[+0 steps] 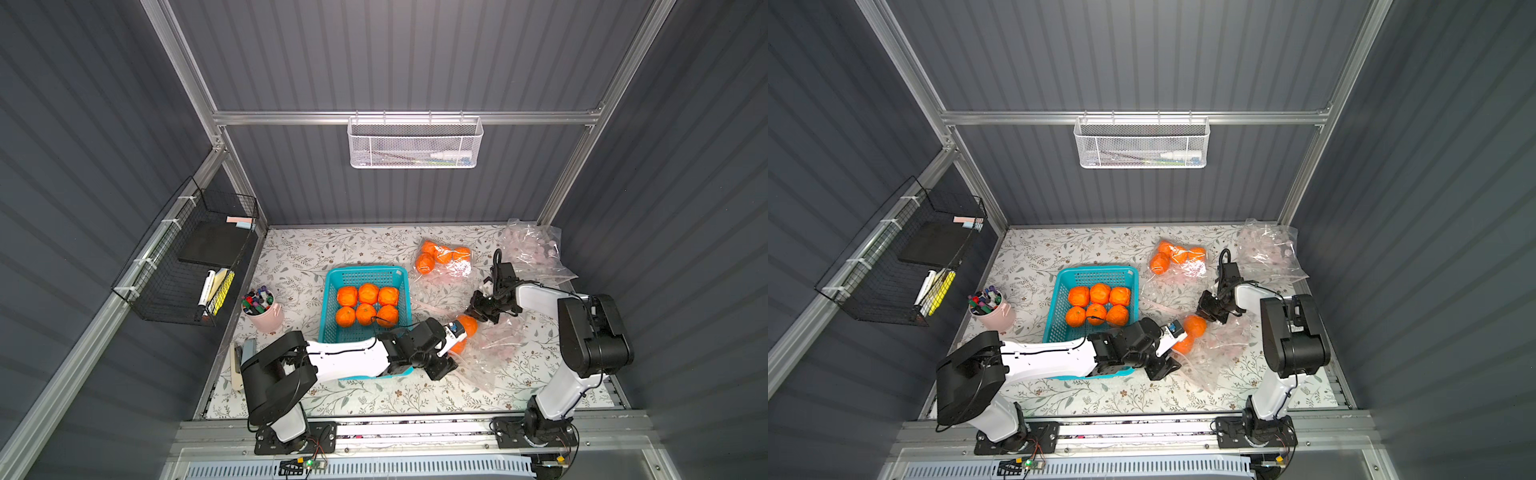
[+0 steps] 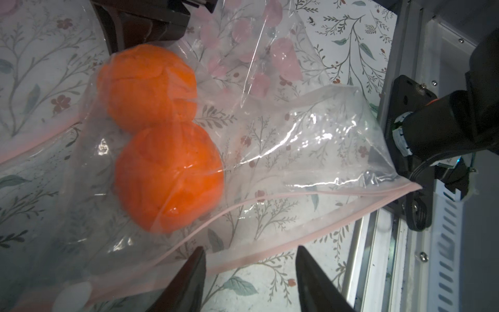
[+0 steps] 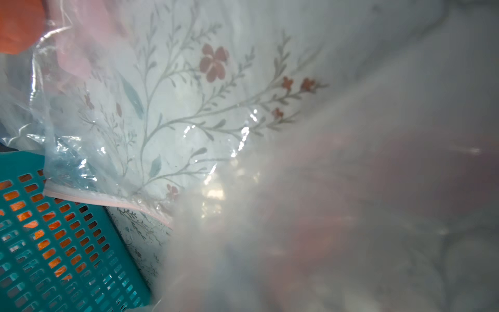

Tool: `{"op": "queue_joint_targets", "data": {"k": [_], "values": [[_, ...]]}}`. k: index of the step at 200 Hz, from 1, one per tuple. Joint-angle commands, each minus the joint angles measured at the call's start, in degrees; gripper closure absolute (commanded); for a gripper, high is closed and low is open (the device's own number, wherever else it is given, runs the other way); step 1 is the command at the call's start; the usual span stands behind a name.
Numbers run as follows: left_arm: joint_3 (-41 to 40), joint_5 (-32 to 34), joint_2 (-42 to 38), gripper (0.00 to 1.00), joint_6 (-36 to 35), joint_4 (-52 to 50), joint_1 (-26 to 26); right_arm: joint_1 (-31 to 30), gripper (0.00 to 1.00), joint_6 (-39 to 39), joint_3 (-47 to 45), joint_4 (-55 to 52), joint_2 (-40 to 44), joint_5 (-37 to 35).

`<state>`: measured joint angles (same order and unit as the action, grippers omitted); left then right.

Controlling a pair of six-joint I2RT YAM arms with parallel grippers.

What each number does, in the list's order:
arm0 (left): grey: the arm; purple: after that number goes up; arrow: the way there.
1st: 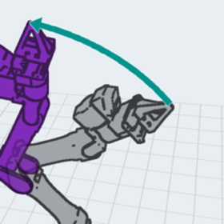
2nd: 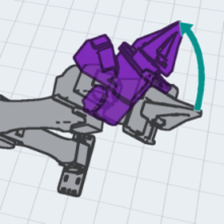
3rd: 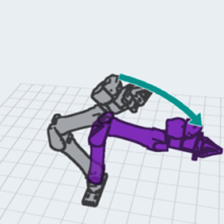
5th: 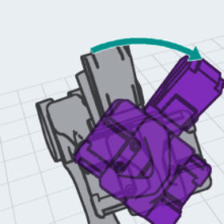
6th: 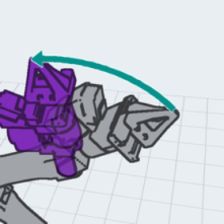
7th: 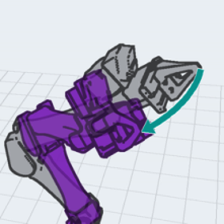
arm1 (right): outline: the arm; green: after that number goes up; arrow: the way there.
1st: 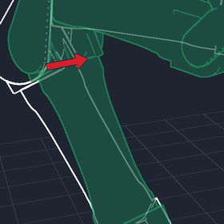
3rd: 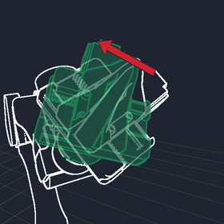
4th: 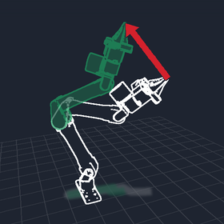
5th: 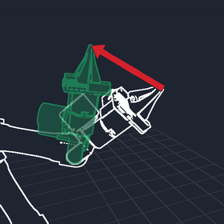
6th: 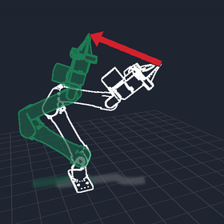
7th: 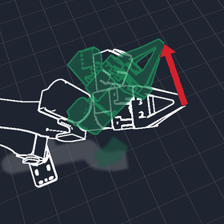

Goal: Open the zip-top bag and take out the orange
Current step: Pick up the orange from the zipper food storage bag.

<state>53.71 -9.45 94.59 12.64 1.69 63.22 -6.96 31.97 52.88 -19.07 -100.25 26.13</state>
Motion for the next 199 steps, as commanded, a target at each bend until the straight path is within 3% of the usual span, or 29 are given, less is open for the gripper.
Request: {"op": "queue_joint_targets", "data": {"k": [1,74,122,152,199], "values": [[1.0,-2.3,1.9,0.45,-1.7,-0.1,0.0,-0.4,0.89,-0.3,-2.1,0.9,-1.6,-0.4],[3.0,-3.9,5.4,0.55,-3.2,-2.9,0.2,-0.3,0.92,0.1,-4.8,4.9,-2.0,-0.3],[3.3,-1.8,8.2,0.54,-0.1,1.3,0.2,-0.4,0.93,0.1,-5.2,5.2,-1.6,-0.2],[3.6,0.6,9.7,0.49,1.7,4.0,0.2,-0.4,0.93,-0.1,-5.3,4.9,-1.2,-0.5],[3.2,7.7,10.1,0.3,7.0,5.4,0.2,-0.3,0.92,-0.1,-5.4,4.7,-0.6,-0.5]]}}
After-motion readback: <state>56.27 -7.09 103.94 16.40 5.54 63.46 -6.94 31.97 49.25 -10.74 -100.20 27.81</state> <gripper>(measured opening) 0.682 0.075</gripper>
